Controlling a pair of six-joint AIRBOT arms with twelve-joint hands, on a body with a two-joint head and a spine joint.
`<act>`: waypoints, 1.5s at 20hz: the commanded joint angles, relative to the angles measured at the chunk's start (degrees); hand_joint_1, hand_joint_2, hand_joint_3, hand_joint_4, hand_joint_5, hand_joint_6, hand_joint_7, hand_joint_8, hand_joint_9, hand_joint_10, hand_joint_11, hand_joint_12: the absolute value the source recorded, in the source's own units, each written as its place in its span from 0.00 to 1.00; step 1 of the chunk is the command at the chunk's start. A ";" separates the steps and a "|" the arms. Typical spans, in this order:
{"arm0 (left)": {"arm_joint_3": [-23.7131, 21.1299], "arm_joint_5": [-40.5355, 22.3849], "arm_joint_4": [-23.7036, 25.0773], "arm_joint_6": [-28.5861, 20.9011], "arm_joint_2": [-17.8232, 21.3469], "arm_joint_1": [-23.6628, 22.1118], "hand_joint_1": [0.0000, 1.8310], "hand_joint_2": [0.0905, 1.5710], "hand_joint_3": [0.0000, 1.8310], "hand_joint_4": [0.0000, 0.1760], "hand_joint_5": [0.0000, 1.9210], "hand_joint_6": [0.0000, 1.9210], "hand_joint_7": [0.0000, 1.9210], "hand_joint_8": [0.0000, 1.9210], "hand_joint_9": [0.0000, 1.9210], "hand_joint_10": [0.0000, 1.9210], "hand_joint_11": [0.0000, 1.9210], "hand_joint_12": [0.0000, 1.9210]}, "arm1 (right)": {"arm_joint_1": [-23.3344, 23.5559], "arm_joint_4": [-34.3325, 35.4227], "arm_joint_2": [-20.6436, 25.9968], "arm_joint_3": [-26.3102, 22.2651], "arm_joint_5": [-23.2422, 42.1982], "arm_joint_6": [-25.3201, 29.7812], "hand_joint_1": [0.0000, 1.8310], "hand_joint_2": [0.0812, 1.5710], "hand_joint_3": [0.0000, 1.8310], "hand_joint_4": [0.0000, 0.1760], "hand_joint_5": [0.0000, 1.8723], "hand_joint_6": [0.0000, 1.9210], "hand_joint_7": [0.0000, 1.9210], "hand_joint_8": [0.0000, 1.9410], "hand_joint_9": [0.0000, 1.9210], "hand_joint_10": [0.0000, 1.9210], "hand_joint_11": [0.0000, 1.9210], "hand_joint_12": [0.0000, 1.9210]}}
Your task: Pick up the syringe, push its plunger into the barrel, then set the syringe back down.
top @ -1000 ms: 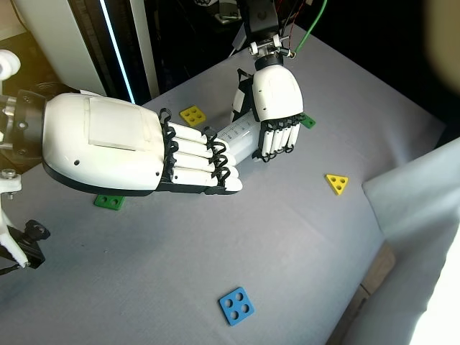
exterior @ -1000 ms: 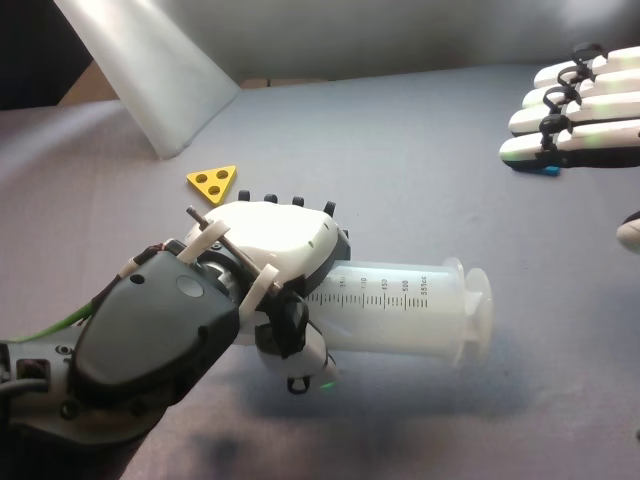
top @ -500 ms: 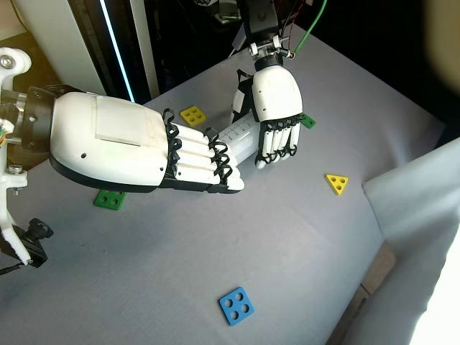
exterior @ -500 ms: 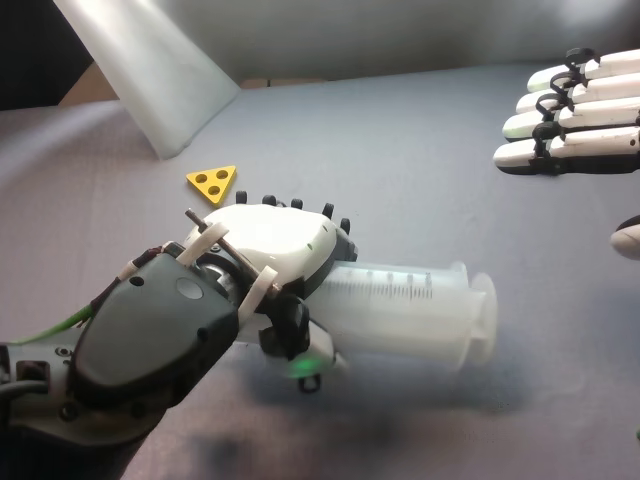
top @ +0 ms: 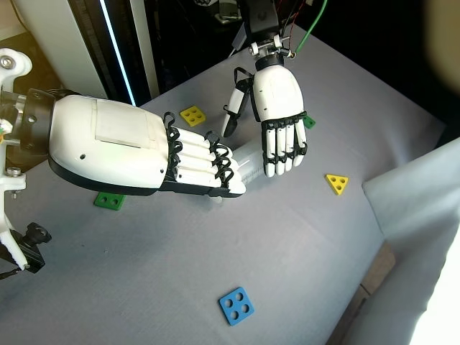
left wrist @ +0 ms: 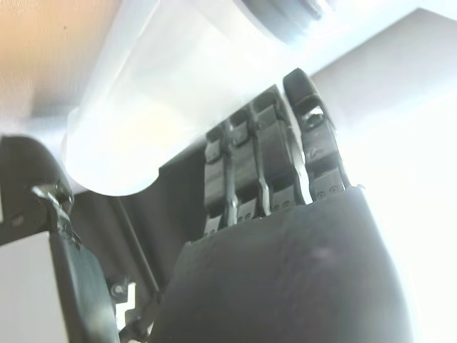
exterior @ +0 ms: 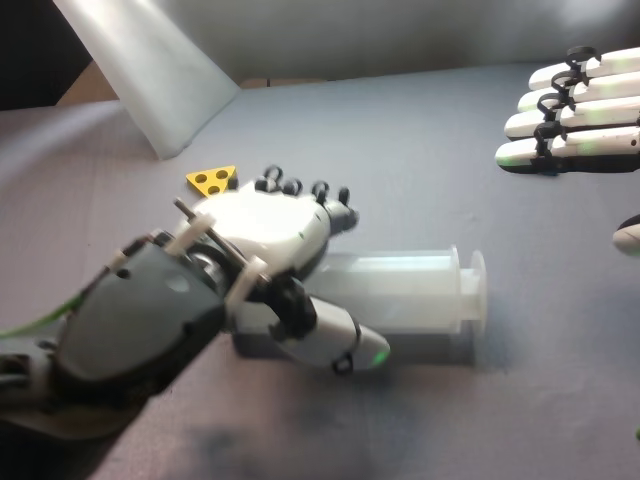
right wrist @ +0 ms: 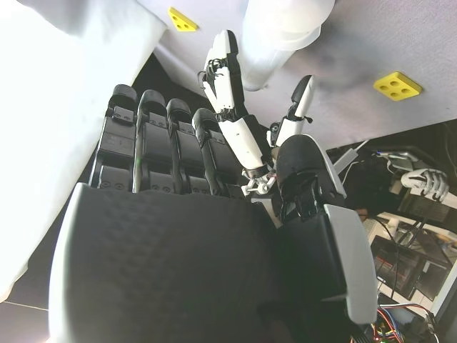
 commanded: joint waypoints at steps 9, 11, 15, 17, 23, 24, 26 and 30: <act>0.20 15.88 23.72 -8.67 10.95 -7.96 0.28 0.70 0.00 0.00 0.29 0.00 0.32 0.00 0.31 0.01 0.11 0.37 | 0.54 3.02 0.01 -0.44 0.64 -0.42 0.00 0.93 0.00 0.00 0.15 0.00 0.11 0.00 0.07 0.00 0.00 0.07; 0.46 21.27 33.80 -15.92 13.50 -11.35 0.28 0.72 0.00 0.00 0.31 0.00 0.35 0.00 0.34 0.01 0.12 0.42 | 0.64 3.03 0.04 -0.44 1.66 -1.32 0.00 0.93 0.00 0.00 0.18 0.00 0.15 0.00 0.10 0.01 0.00 0.18; -0.10 28.89 55.02 -31.68 17.07 -18.37 0.21 0.84 0.00 0.00 0.32 0.64 0.27 0.81 0.23 0.86 0.17 0.94 | 1.07 5.82 0.49 -0.43 5.62 -4.80 0.00 0.95 0.00 0.00 0.33 0.39 0.32 0.44 0.23 0.51 0.01 0.79; -0.83 28.92 74.13 -46.70 18.70 -19.40 0.22 0.86 0.00 0.00 0.30 0.84 0.25 0.96 0.24 0.97 0.21 0.99 | 1.33 6.53 0.52 -0.44 6.13 -5.99 0.00 0.96 0.00 0.00 0.30 0.60 0.27 0.69 0.19 0.77 0.03 0.92; 0.73 21.27 121.97 -89.92 19.91 -21.27 0.16 1.00 0.03 0.00 0.41 1.00 0.44 1.00 0.44 1.00 0.47 1.00 | 1.28 6.51 0.53 -1.09 6.12 -6.07 0.01 1.00 0.03 0.00 0.41 1.00 0.41 1.00 0.43 1.00 0.43 1.00; 0.72 19.99 124.95 -92.84 20.01 -21.41 0.17 1.00 0.03 0.00 0.42 1.00 0.44 1.00 0.44 1.00 0.47 1.00 | 1.27 6.49 0.53 -1.24 6.04 -6.07 0.03 1.00 0.03 0.00 0.42 1.00 0.42 1.00 0.43 1.00 0.44 1.00; 0.73 17.52 127.57 -96.34 20.12 -21.60 0.20 1.00 0.03 0.00 0.42 1.00 0.46 1.00 0.45 1.00 0.48 1.00 | 1.27 6.37 0.57 -1.54 5.97 -6.07 0.07 1.00 0.03 0.00 0.47 1.00 0.48 1.00 0.47 1.00 0.49 1.00; 0.63 13.09 134.75 -102.46 20.17 -22.31 0.33 0.99 0.00 0.00 0.48 1.00 0.55 1.00 0.55 1.00 0.57 1.00 | 1.25 6.19 0.65 -1.79 5.97 -6.07 0.15 1.00 0.03 0.00 0.53 1.00 0.54 1.00 0.54 1.00 0.56 1.00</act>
